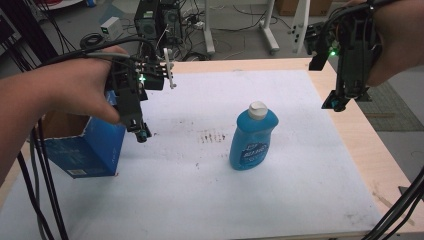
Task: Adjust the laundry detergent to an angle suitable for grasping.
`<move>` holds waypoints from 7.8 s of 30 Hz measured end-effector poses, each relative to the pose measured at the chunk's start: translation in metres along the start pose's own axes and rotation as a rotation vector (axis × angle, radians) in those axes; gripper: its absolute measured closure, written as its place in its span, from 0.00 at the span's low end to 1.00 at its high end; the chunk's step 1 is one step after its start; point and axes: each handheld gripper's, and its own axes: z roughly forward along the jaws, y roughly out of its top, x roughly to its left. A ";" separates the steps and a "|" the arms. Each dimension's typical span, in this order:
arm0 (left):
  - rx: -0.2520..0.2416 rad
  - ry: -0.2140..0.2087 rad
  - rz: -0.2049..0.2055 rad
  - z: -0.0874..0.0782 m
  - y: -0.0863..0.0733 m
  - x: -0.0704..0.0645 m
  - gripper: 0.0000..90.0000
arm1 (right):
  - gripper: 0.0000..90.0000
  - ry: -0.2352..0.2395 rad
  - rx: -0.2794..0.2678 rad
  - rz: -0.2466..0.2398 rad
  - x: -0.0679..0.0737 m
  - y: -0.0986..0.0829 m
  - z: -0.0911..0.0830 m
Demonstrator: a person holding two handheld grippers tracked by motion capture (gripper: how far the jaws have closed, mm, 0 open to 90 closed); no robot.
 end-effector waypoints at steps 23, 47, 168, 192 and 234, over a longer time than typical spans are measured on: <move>-0.215 -0.063 -0.154 -0.010 0.025 -0.025 0.02 | 0.02 -0.007 -0.011 0.020 0.007 -0.018 0.002; -0.341 -0.052 -0.169 0.006 0.065 -0.037 0.02 | 0.02 -0.004 -0.014 0.035 0.006 -0.024 0.004; -0.538 0.087 -0.130 0.069 0.153 -0.060 0.37 | 0.02 0.013 -0.016 0.041 -0.003 -0.021 0.016; -0.537 0.049 -0.116 0.064 0.149 -0.063 0.48 | 0.02 0.017 -0.012 0.049 -0.003 -0.021 0.019; -0.566 -0.116 0.377 0.020 0.051 -0.066 0.48 | 0.02 0.005 -0.015 0.020 0.018 0.004 0.017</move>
